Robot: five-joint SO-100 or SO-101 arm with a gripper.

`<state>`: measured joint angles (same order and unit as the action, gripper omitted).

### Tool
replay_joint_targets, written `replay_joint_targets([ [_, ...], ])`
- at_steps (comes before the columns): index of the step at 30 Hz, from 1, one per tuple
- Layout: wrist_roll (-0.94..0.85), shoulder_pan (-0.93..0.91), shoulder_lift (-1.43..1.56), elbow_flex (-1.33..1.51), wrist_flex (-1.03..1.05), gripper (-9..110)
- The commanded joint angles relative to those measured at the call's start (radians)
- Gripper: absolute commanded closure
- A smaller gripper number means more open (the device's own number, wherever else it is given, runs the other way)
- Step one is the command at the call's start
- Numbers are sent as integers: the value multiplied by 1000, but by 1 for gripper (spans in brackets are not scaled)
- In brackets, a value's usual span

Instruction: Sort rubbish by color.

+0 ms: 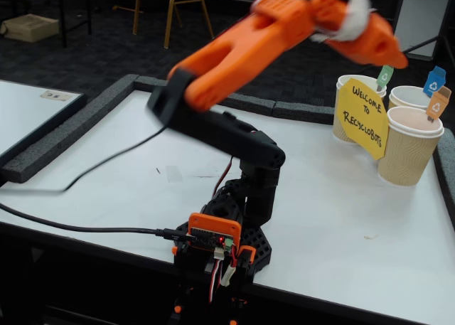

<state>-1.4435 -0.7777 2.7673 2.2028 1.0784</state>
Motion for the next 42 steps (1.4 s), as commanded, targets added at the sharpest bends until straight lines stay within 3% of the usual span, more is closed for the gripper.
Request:
replay_joint_targets([
  [1, 35, 17, 229, 9, 77, 101],
  [14, 368, 137, 296, 37, 83, 101],
  [35, 813, 713, 287, 176, 41, 101],
  [42, 1150, 759, 282, 345, -91, 101],
])
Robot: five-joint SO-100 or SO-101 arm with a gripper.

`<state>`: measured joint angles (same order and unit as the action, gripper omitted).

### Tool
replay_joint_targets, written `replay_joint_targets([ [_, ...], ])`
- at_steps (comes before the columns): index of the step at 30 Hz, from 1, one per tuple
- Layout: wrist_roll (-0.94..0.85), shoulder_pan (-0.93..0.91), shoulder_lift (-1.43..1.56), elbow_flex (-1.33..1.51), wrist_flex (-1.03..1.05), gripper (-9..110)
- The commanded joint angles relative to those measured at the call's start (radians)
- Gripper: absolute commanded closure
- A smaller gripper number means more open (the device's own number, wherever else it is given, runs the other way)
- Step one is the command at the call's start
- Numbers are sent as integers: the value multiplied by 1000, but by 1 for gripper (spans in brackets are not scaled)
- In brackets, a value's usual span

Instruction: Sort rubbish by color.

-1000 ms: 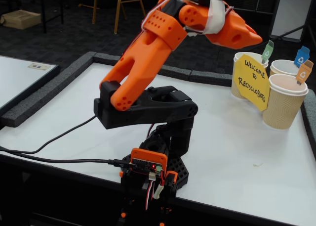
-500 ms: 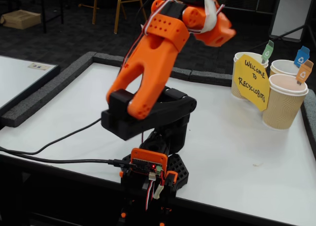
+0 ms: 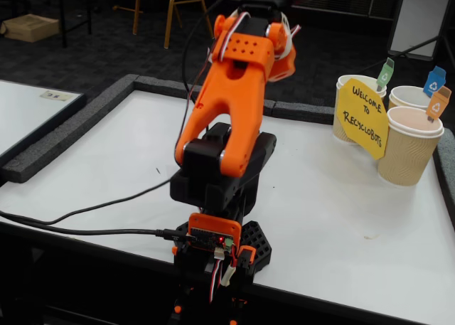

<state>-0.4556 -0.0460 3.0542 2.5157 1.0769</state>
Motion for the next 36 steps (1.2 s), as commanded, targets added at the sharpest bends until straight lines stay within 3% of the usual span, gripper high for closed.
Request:
replay_joint_targets([
  [1, 190, 31, -5, 66, -109, 101],
  [13, 569, 87, -5, 394, -206, 101],
  [21, 626, 75, 2, 492, -179, 99],
  [36, 626, 133, 235, 515, 84, 97],
])
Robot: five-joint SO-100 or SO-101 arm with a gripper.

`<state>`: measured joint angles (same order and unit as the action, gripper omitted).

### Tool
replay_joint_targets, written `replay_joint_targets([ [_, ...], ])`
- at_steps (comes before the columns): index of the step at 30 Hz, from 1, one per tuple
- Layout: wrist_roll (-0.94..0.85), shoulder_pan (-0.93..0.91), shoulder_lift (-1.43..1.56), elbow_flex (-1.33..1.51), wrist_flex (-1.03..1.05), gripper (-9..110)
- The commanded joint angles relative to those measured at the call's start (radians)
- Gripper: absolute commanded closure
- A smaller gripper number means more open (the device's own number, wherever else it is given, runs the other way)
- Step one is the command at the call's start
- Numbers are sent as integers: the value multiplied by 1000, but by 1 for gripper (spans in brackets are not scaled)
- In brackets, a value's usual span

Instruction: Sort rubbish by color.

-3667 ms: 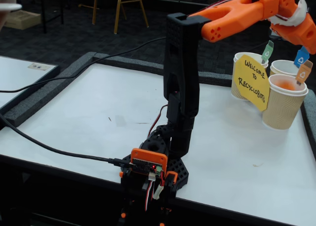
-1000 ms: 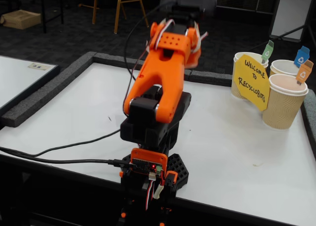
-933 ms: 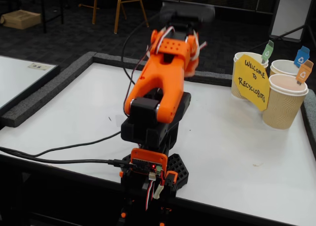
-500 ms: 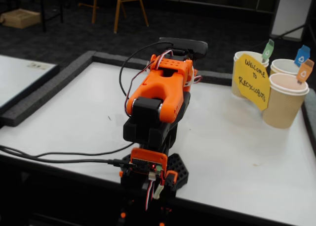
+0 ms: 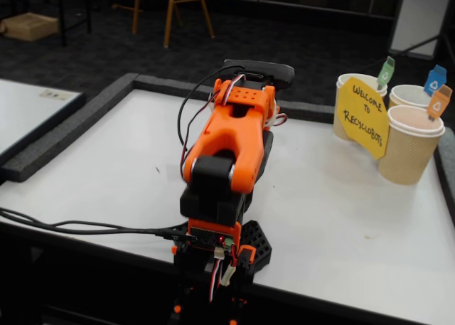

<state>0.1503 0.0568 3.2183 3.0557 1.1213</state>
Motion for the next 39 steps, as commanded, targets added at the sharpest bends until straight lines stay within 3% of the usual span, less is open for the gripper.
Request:
replay_joint_targets([
  [1, 20, 32, 71, -28, 52, 97],
  [23, 6, 84, 71, -41, 100, 98],
  [39, 17, 5, 71, -38, 86, 98],
])
